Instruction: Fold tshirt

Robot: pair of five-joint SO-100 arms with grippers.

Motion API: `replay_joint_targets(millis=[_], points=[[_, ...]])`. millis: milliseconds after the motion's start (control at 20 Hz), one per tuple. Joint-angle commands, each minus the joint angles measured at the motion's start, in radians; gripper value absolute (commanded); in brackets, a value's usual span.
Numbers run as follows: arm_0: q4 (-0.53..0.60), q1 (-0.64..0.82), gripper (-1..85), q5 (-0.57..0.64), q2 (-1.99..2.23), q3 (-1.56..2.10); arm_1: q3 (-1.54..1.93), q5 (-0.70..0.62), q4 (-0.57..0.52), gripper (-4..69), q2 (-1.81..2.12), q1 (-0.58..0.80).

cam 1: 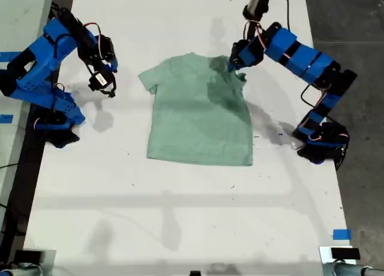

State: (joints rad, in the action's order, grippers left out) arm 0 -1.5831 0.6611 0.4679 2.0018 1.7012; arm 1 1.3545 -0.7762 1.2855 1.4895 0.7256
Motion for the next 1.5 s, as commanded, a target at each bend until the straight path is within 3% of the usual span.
replay_joint_targets(millis=[0, 200, 300, 350, 400, 450, 500, 750, 950, 1300, 1450], points=[[0.014, -0.032, 0.0, -0.012, 0.031, -0.003, -0.132, 0.087, -0.163, -1.3, -0.097, -0.112], [0.009, -0.043, 0.0, -0.018, 0.031, 0.002, -0.173, 0.129, -0.342, -1.3, -0.348, -0.149], [0.008, -0.046, 0.0, -0.02, 0.035, 0.002, -0.181, 0.135, -0.371, -1.3, -0.477, -0.123], [0.008, -0.048, 0.0, -0.02, 0.037, 0.002, -0.236, 0.138, -0.334, -0.8, -0.552, -0.107], [0.008, -0.048, 0.0, -0.02, 0.037, 0.002, -0.342, 0.137, -0.236, 4.1, -0.604, -0.101], [0.011, -0.048, 0.0, -0.02, 0.037, 0.002, -0.39, 0.103, -0.201, 24.2, -0.607, -0.106], [0.012, -0.046, 0.0, -0.02, 0.037, 0.0, -0.422, 0.086, -0.161, 31.2, -0.586, -0.112], [0.012, -0.044, 0.0, -0.021, 0.037, 0.005, -0.548, 0.055, 0.109, 30.9, -0.367, -0.115], [0.014, -0.041, 0.0, -0.021, 0.037, 0.014, -0.428, 0.032, 0.288, 30.9, -0.055, -0.071], [0.043, -0.034, 0.1, -0.014, 0.008, 0.012, 0.043, 0.072, 0.236, 30.2, 0.342, -0.078], [0.012, -0.025, 18.0, 0.018, -0.115, -0.107, 0.135, 0.095, 0.209, 29.9, 0.411, -0.098]])
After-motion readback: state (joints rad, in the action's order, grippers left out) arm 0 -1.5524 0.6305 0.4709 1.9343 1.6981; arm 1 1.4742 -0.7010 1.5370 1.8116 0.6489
